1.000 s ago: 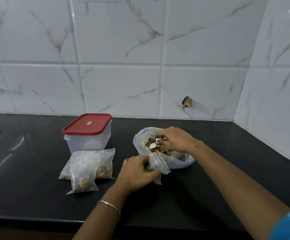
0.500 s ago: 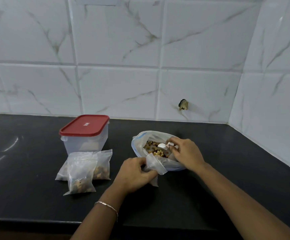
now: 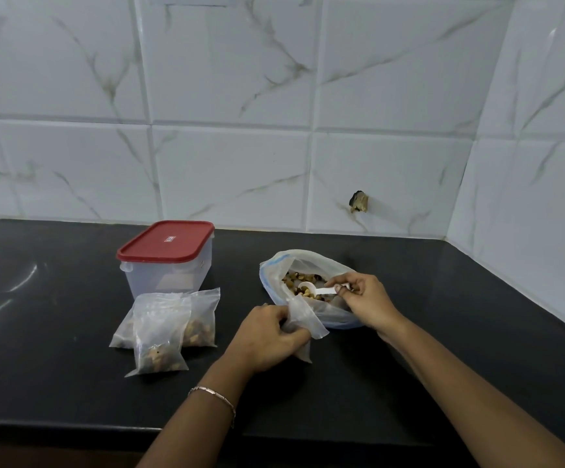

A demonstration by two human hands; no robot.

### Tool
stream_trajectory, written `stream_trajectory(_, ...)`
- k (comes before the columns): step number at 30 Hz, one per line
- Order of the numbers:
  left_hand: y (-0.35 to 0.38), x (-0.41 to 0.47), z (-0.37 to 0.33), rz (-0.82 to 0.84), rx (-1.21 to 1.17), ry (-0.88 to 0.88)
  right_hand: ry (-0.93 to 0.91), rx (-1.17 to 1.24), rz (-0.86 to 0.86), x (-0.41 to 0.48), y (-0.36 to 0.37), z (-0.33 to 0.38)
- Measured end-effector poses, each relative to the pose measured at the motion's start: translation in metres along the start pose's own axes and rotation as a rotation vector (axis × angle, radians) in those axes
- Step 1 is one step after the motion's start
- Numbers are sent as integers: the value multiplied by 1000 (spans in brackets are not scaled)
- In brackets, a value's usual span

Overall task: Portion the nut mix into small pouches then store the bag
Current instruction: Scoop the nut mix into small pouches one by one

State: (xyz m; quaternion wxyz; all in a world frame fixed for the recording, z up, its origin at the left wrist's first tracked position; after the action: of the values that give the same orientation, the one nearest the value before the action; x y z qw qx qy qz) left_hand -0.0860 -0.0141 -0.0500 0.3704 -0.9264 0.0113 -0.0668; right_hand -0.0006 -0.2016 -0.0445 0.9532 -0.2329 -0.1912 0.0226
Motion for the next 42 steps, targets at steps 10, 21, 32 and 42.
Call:
stream_trajectory(10,3,3,-1,24,-25,68,315,240,-11,-1,7,14)
stream_trajectory(21,2,5,2,2,-153,39,518,346,-92,2,13,16)
stream_trajectory(32,-9,10,15,-119,-568,-107,603,618,-92,-2,11,28)
stream_trajectory(42,-4,10,12,-31,-555,-120,551,627,-22,-22,-8,39)
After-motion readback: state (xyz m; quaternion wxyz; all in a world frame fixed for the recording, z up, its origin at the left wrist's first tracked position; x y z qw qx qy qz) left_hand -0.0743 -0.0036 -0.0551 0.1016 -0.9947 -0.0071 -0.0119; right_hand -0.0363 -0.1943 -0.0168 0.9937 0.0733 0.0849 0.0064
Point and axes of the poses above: each hand's wrist, its own x-axis towards the middle knuckle, its own y-axis out of the palm, z = x × y, the point moved 4 cm from there along x, towards the middle knuckle, and after that the axes turned 6 degrees about -y, right-handed, at the moved point
